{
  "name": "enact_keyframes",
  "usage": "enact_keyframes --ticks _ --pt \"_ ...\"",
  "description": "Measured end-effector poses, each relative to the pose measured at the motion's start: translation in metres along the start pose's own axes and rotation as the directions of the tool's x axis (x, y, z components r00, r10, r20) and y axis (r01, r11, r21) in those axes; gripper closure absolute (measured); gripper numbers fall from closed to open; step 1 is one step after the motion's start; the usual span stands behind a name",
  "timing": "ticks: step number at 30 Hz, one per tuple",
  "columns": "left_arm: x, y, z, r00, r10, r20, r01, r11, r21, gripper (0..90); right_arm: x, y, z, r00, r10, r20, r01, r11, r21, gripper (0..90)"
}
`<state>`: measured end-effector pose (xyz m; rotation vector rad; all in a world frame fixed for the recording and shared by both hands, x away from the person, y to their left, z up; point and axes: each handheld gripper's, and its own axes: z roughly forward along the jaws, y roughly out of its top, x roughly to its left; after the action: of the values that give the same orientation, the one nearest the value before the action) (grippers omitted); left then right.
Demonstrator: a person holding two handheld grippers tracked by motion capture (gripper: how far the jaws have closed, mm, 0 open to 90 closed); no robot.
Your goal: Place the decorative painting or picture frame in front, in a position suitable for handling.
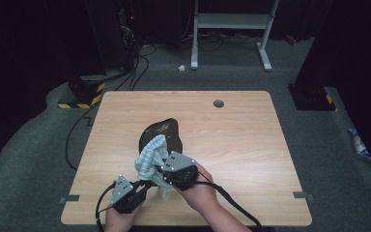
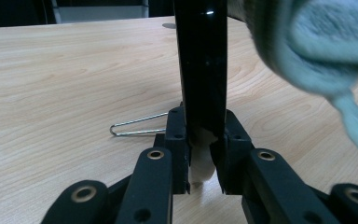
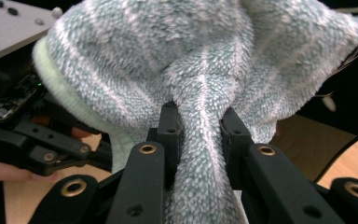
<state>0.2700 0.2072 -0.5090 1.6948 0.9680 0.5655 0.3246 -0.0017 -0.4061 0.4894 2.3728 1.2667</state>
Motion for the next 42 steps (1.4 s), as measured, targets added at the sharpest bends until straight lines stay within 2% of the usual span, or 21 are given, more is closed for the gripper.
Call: enact_keyframes --ticks 4,5,6,7,8,9,10,11,12,14,15,18,23,25,30,31,33,34,36,40,42 --pt "0.001 0.000 0.000 1.0000 0.003 0.001 -0.003 1.0000 0.004 77.3 -0.025 0.002 0.002 0.9984 0.040 0.041 -0.041 0.999 0.008 74.6" --pt "0.001 0.000 0.000 1.0000 0.003 0.001 -0.003 1.0000 0.004 77.3 -0.025 0.002 0.002 0.9984 0.040 0.041 -0.041 0.999 0.008 74.6" --pt "0.001 0.000 0.000 1.0000 0.002 0.002 -0.002 1.0000 0.005 77.3 -0.035 0.002 0.003 0.9966 0.057 0.060 -0.058 0.998 0.017 74.6" --pt "0.001 0.000 0.000 1.0000 0.002 0.003 -0.002 1.0000 0.006 77.3 -0.053 0.000 0.006 0.9919 0.089 0.091 -0.092 0.996 0.022 74.7" --pt "0.001 0.000 0.000 1.0000 0.002 0.003 -0.002 1.0000 0.006 77.3 -0.053 0.000 0.006 0.9919 0.089 0.091 -0.092 0.996 0.022 74.7" --pt "0.001 0.000 -0.001 1.0000 0.003 0.003 -0.003 1.0000 0.008 77.3 -0.069 -0.003 0.007 0.9852 0.114 0.128 -0.119 0.992 0.031 74.7" --pt "0.001 0.000 -0.001 1.0000 0.003 0.003 -0.003 1.0000 0.008 77.3 -0.069 -0.003 0.007 0.9852 0.114 0.128 -0.119 0.992 0.031 74.7" --pt "0.001 0.000 -0.001 1.0000 0.003 0.004 -0.004 1.0000 0.008 77.3 -0.084 -0.006 0.009 0.9769 0.139 0.162 -0.148 0.988 0.042 74.7" --pt "0.001 0.000 -0.001 1.0000 0.004 0.004 -0.004 1.0000 0.008 77.3 -0.091 -0.008 0.010 0.9729 0.152 0.174 -0.162 0.986 0.047 74.7" --pt "0.001 0.000 -0.001 1.0000 0.000 0.005 0.000 1.0000 0.005 77.3 -0.096 -0.010 0.011 0.9692 0.160 0.187 -0.173 0.983 0.054 74.7" --pt "0.001 0.000 -0.001 1.0000 -0.001 0.007 0.001 1.0000 0.006 77.3 -0.104 -0.013 0.013 0.9630 0.171 0.209 -0.188 0.980 0.063 74.8" --pt "0.002 0.000 -0.001 1.0000 -0.002 0.009 0.002 1.0000 0.006 77.4 -0.108 -0.016 0.014 0.9589 0.177 0.222 -0.197 0.977 0.075 74.9" --pt "0.001 0.000 -0.001 1.0000 -0.006 0.007 0.006 1.0000 0.007 77.4 -0.096 -0.021 0.016 0.9672 0.150 0.205 -0.172 0.981 0.093 75.0" --pt "0.001 0.000 -0.001 1.0000 -0.003 0.004 0.003 1.0000 0.006 77.4 -0.087 -0.021 0.014 0.9740 0.124 0.189 -0.143 0.986 0.091 75.0" --pt "0.000 0.001 -0.001 1.0000 0.000 0.006 0.000 0.9999 0.011 77.4 -0.063 -0.016 0.006 0.9871 0.087 0.134 -0.095 0.994 0.059 74.9" --pt "0.000 0.001 -0.002 1.0000 0.003 0.005 -0.003 0.9999 0.011 77.4 -0.063 -0.016 0.006 0.9871 0.087 0.134 -0.095 0.994 0.059 74.9" --pt "0.000 0.001 -0.001 1.0000 -0.001 0.006 0.001 0.9999 0.011 77.5 -0.051 -0.013 0.004 0.9915 0.063 0.114 -0.068 0.997 0.044 74.9" --pt "0.000 0.001 -0.001 1.0000 0.001 0.004 -0.001 1.0000 0.010 77.5 -0.038 -0.011 0.001 0.9955 0.045 0.084 -0.048 0.998 0.032 74.9" --pt "0.000 0.000 -0.001 1.0000 -0.002 0.005 0.002 1.0000 0.009 77.4 -0.032 -0.010 0.001 0.9971 0.035 0.068 -0.037 0.999 0.027 74.9" --pt "0.001 0.000 -0.001 0.9999 -0.005 0.010 0.005 0.9999 0.010 77.4 -0.002 -0.008 0.000 0.9999 -0.015 0.009 0.014 0.999 0.031 75.0" --pt "0.002 0.000 -0.001 0.9999 -0.004 0.011 0.004 0.9999 0.011 77.4 0.003 -0.008 0.000 0.9997 -0.026 0.004 0.026 0.999 0.032 75.0"
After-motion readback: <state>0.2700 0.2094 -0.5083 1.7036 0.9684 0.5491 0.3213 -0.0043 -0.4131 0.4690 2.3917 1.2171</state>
